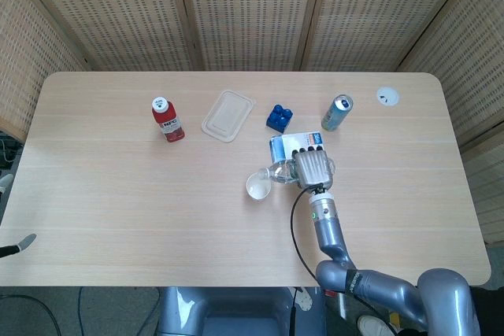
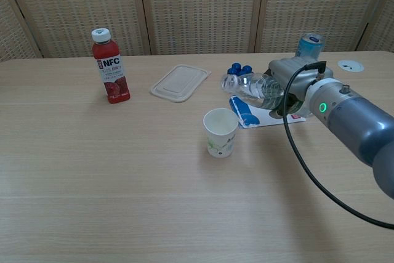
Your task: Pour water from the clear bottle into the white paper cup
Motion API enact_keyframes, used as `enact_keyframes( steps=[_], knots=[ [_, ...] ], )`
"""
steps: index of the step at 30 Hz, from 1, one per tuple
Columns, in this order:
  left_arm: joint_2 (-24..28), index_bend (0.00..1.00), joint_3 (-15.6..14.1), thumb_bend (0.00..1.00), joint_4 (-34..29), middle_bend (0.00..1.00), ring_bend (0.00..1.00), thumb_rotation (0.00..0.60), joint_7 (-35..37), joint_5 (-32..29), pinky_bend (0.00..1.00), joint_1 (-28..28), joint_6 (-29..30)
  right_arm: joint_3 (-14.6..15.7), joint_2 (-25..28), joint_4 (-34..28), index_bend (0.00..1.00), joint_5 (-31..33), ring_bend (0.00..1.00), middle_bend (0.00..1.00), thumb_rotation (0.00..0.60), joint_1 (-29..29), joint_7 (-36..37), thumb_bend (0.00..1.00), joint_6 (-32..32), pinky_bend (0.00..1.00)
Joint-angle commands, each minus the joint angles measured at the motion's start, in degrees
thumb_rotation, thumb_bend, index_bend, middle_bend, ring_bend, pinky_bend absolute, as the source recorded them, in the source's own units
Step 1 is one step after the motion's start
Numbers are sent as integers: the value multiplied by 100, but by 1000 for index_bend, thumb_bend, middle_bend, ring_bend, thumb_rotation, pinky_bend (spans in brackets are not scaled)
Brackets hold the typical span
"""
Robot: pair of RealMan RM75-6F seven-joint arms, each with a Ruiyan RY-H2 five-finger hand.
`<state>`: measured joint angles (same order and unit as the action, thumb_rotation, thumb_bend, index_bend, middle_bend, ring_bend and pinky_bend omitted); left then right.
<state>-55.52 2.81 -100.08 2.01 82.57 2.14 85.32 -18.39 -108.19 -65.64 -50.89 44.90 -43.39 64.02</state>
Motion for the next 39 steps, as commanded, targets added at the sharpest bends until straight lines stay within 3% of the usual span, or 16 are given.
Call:
enact_keyframes(
  steps=[1, 19, 39],
  knots=[
    [3, 0, -1, 72, 5, 0, 0, 600, 12, -3, 0, -3, 1, 18, 22, 27, 580, 16, 452, 579, 600, -17, -12, 544, 0, 577],
    [-21, 0, -14, 73, 7, 0, 0, 600, -39, 16, 0, -2, 10, 113, 302, 265, 580, -84, 452, 579, 600, -92, 51, 544, -68, 577],
    [-24, 0, -7, 73, 4, 0, 0, 600, -39, -6, 0, 6, 0, 257, 198, 339, 580, -275, 455, 586, 600, -52, -162, 544, 60, 577]
  ],
)
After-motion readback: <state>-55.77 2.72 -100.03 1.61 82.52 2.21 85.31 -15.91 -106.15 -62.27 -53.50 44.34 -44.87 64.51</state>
